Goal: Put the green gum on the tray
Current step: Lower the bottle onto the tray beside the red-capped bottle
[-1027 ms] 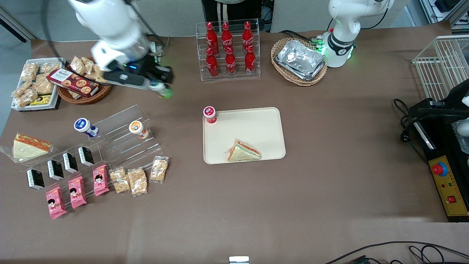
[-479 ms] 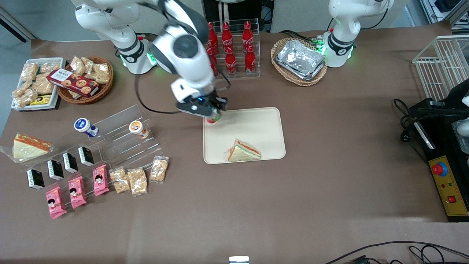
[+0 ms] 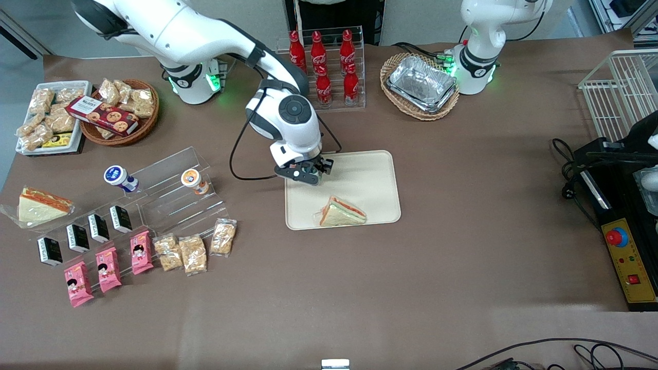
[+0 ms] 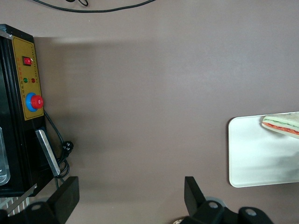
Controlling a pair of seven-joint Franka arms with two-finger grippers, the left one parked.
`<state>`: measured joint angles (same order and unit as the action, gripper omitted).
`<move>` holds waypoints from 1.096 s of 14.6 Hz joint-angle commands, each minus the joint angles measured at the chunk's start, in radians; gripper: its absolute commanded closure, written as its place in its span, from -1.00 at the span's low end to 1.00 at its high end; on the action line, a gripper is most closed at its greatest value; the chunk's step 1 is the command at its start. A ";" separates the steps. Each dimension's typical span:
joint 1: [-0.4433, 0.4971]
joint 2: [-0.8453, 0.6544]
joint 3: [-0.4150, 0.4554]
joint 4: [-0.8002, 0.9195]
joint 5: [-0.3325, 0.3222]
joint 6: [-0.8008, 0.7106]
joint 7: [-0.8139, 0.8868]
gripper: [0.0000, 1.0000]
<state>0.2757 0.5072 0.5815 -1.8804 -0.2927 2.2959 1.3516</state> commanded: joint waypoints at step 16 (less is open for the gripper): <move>0.023 0.091 -0.032 -0.049 -0.214 0.160 0.164 -1.00</move>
<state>0.2959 0.5909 0.5505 -1.9312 -0.4724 2.4410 1.4813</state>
